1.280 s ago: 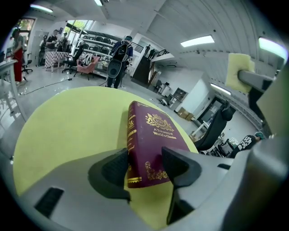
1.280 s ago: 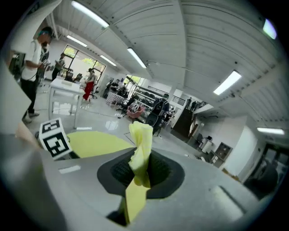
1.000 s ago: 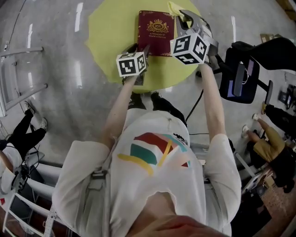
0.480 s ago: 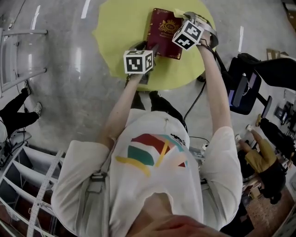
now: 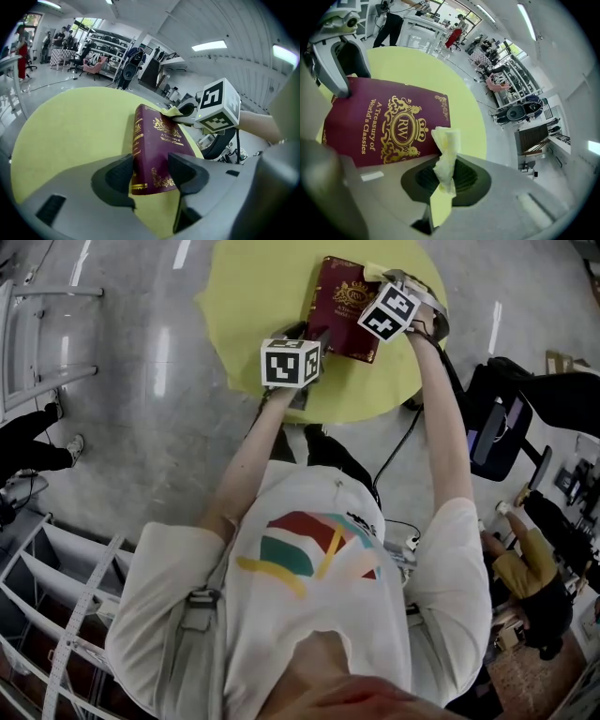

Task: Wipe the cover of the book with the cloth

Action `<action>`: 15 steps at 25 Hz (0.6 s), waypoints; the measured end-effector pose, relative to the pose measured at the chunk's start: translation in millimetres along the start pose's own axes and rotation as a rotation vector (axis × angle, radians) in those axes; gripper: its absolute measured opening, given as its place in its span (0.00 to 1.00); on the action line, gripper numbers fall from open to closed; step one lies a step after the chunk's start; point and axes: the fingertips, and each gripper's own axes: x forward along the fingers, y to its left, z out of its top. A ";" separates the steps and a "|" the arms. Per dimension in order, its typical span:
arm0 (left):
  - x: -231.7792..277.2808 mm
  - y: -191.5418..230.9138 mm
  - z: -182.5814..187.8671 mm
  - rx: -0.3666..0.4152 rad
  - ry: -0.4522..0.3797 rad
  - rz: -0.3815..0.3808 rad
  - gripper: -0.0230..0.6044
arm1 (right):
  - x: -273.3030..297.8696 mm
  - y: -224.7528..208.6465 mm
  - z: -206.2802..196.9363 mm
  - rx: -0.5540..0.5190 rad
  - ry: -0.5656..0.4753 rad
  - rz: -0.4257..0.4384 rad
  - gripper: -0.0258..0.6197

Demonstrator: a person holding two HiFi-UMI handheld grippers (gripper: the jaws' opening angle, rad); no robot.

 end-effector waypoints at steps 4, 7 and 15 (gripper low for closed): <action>-1.2 -0.4 1.1 -0.002 -0.007 -0.001 0.42 | -4.3 3.8 1.3 -0.008 0.003 0.026 0.08; -1.4 -0.2 0.9 -0.001 -0.013 -0.002 0.42 | -10.8 15.1 2.9 -0.033 0.003 0.062 0.08; 0.3 1.3 0.6 -0.008 -0.007 -0.010 0.42 | -37.0 65.3 7.6 -0.070 -0.013 0.147 0.08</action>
